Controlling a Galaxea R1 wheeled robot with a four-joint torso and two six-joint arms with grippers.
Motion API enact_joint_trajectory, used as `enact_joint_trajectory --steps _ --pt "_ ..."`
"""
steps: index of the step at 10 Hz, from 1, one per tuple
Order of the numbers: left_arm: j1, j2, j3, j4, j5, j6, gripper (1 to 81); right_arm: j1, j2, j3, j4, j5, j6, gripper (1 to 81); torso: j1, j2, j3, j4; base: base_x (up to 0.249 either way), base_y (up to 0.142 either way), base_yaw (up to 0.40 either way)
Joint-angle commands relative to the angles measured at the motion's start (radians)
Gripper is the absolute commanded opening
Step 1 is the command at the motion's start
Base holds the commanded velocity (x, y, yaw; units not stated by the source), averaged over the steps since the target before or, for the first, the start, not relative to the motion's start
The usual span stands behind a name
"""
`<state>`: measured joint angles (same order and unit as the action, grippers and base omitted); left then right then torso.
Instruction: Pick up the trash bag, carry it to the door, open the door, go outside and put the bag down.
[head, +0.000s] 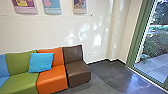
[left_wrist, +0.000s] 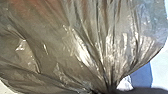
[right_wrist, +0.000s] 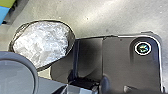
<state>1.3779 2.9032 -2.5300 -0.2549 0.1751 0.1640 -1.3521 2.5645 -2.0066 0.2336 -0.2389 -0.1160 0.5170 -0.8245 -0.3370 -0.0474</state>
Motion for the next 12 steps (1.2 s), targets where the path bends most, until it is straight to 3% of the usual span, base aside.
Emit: enact_joint_trajectory --steps 1,8,12 --pt "-0.03 -0.001 0.005 0.022 0.04 0.011 1.0 0.038 0.005 -0.007 0.001 -0.046 -0.008 81.1 -0.062 0.096 -0.001 0.0 0.0 0.0 0.0" --pt "0.054 0.021 0.005 0.091 -0.015 0.011 1.0 -0.06 0.139 -0.144 0.0 0.018 -0.062 81.1 -0.218 0.337 0.014 0.0 0.0 0.0 0.0" --pt "0.062 0.074 -0.052 0.101 -0.034 0.011 1.0 -0.085 0.233 -0.271 -0.028 0.024 -0.062 81.1 -0.307 0.475 0.014 0.0 0.0 0.0 0.0"
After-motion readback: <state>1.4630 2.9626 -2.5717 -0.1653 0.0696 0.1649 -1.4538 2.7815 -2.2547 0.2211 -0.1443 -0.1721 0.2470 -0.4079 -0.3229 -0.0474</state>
